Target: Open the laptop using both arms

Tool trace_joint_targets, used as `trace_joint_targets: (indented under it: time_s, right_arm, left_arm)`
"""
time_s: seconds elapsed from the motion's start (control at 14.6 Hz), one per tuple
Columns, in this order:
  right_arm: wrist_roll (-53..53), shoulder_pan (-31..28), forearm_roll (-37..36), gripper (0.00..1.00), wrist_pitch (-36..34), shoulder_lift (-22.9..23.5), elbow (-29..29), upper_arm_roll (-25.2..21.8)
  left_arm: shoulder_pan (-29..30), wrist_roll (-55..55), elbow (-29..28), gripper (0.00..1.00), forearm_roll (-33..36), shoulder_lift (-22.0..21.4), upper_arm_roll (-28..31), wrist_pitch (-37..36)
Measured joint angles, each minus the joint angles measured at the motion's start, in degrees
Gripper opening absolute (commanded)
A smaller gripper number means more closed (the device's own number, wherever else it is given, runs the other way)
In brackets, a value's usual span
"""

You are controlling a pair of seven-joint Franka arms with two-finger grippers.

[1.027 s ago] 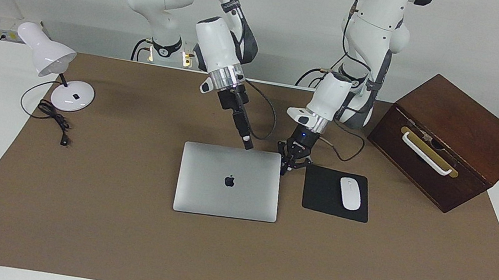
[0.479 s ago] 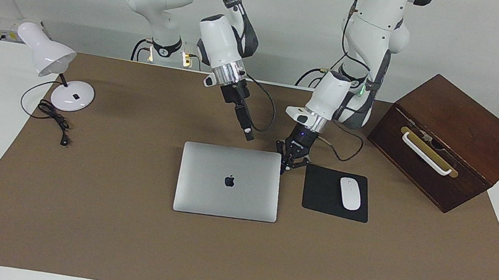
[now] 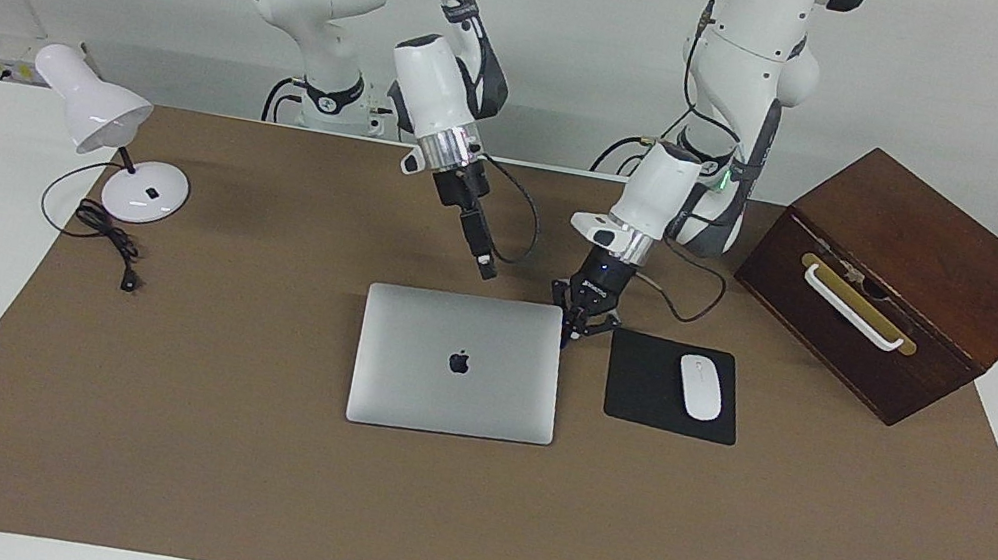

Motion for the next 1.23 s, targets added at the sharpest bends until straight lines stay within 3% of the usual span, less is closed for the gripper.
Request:
trace_joint_targets:
  time_s: [1.23]
  right_arm:
    - [0.0, -0.06, 0.0, 0.97, 1.84, 0.22, -1.47, -0.17]
  left_arm:
    - [-0.01, -0.35, -0.44, 0.0, 0.0, -0.28, -0.85, 0.05]
